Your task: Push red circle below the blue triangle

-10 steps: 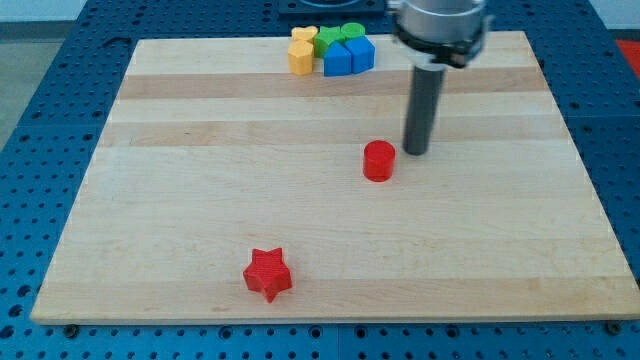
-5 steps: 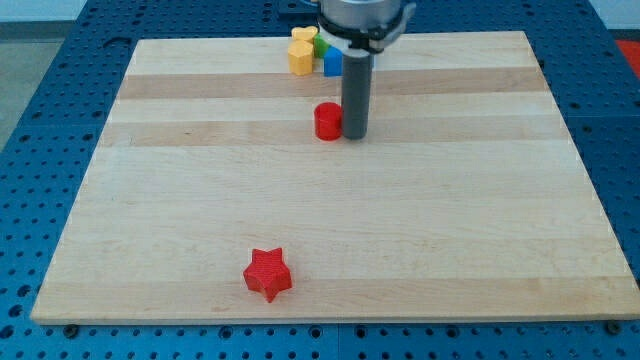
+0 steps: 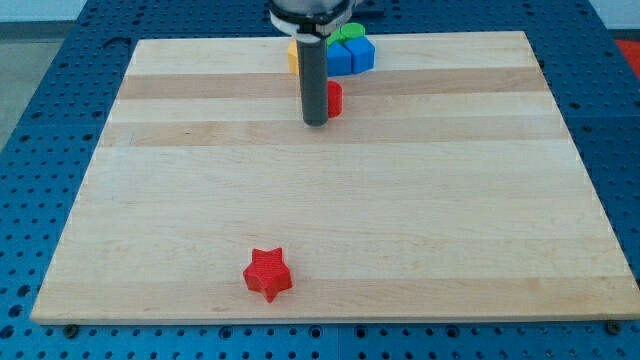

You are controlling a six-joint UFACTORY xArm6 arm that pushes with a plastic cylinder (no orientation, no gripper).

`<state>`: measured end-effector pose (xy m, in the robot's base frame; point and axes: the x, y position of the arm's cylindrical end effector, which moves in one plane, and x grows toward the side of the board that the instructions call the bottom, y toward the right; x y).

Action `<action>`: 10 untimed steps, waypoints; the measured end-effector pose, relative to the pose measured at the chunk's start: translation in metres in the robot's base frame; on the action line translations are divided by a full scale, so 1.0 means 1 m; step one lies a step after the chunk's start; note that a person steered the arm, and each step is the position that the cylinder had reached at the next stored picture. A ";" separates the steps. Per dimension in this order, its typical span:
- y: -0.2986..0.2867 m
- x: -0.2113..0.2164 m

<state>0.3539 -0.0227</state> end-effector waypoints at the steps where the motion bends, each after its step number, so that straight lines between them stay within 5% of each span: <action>1: 0.000 -0.011; 4: 0.015 0.003; 10: 0.013 -0.051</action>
